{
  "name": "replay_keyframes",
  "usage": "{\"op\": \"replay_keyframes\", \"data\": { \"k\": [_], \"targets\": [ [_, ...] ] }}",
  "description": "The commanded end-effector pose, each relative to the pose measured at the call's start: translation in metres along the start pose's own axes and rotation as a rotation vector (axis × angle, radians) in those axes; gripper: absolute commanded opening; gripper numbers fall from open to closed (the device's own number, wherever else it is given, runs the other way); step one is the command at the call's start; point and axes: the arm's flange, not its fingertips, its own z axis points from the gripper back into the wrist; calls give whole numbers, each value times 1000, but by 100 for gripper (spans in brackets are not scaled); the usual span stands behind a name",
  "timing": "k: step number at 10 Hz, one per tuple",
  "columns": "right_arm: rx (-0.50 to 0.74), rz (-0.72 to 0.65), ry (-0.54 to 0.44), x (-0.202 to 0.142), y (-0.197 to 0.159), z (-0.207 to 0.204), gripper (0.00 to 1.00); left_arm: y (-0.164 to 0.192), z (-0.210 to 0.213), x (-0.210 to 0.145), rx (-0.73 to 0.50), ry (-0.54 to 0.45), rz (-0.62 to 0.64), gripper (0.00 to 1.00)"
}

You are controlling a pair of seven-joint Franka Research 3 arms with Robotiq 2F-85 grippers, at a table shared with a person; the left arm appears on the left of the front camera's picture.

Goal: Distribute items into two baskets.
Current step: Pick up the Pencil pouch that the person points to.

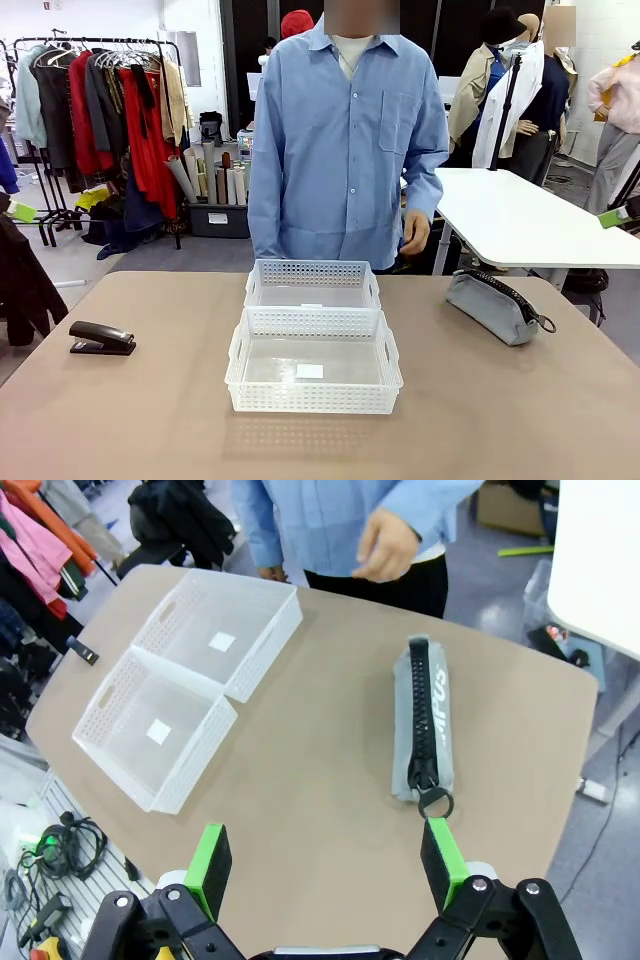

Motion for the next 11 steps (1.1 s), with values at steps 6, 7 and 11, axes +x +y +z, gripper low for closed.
{"op": "replay_keyframes", "data": {
  "k": [6,7,11],
  "targets": [
    [27,5,-46,1,-7,5,100,2,6,6,-83,-91,-35,100],
    [35,7,-45,1,-7,6,100,1,6,7,-87,-88,-35,100],
    [74,8,-43,1,-7,7,100,-4,6,13,-95,-85,-42,100]
  ]
}}
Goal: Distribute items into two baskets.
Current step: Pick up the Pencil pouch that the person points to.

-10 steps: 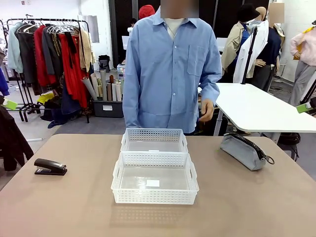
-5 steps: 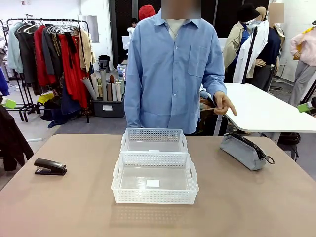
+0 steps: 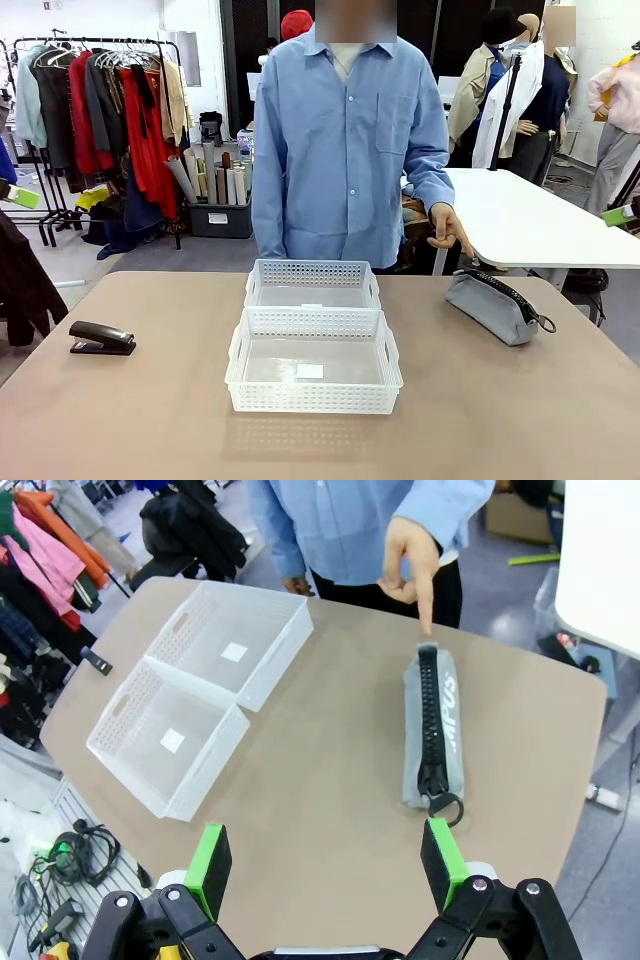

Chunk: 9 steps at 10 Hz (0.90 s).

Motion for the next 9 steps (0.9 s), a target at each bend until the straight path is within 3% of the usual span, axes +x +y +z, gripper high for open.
{"op": "replay_keyframes", "data": {
  "k": [1,2,9],
  "targets": [
    [69,37,-18,6,-3,5,100,0,1,5,-15,-16,-18,100],
    [0,0,0,0,0,0,100,-3,0,7,-14,2,-37,100],
    [0,0,0,0,0,0,100,-1,0,2,-1,-1,-1,100]
  ]
}}
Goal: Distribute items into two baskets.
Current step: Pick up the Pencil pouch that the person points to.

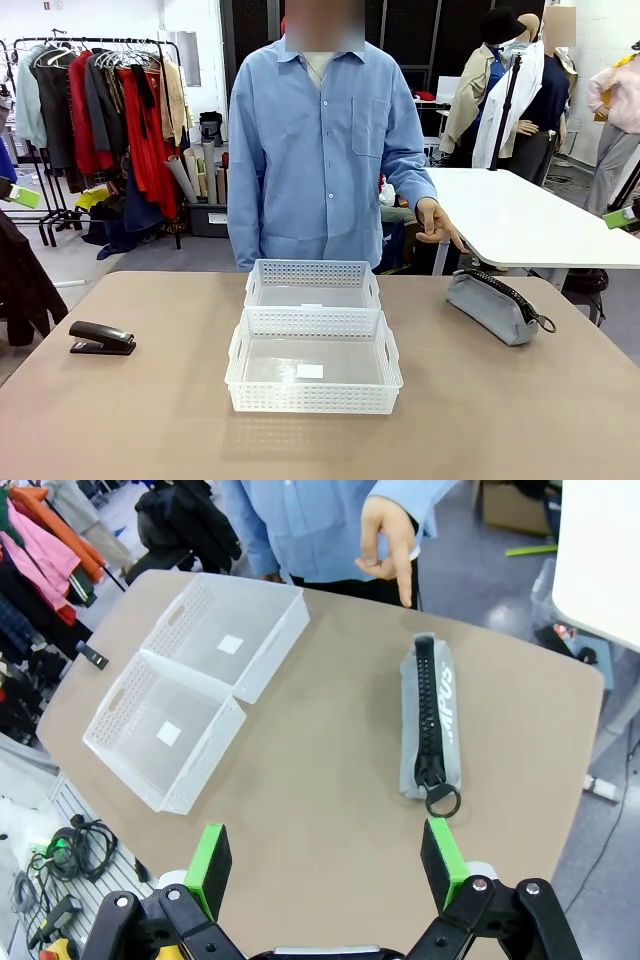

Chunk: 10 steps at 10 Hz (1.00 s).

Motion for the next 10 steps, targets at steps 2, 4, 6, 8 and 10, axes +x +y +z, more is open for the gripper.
{"op": "replay_keyframes", "data": {
  "k": [2,4,6,8,10],
  "targets": [
    [18,4,-23,0,-1,-1,100,1,0,0,-14,-7,-12,100],
    [18,4,-23,0,-1,-1,100,1,0,0,-14,-7,-12,100],
    [18,4,-23,0,-1,-1,100,1,0,0,-14,-7,-12,100],
    [-26,1,75,13,-6,-14,100,1,0,0,-14,-7,-12,100],
    [-47,55,158,45,-11,-43,100,1,0,0,-14,-7,-12,100]
  ]
}}
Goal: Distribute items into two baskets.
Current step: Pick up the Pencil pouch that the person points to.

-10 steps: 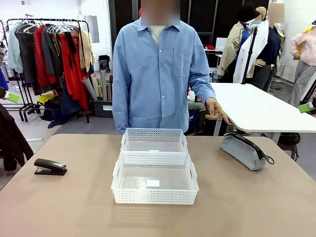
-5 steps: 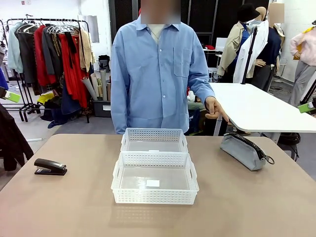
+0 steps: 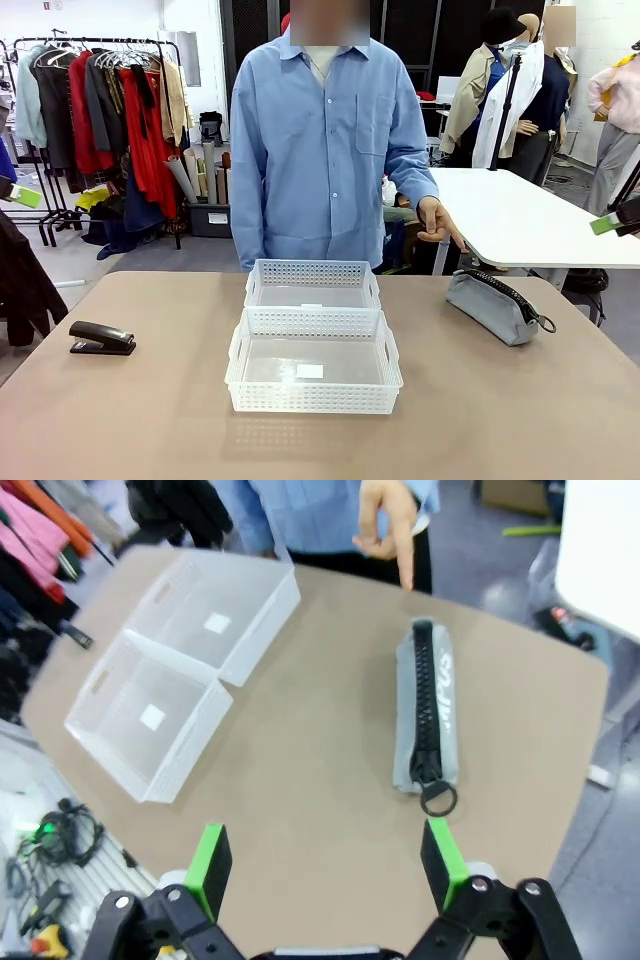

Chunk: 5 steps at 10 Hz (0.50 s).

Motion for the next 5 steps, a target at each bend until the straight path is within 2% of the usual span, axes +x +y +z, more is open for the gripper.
{"op": "replay_keyframes", "data": {
  "k": [1,5],
  "targets": [
    [-21,47,104,41,-12,-23,100,1,0,-1,-14,-8,-14,100],
    [-86,117,316,83,-37,-89,100,1,0,-1,-14,-8,-14,100]
  ]
}}
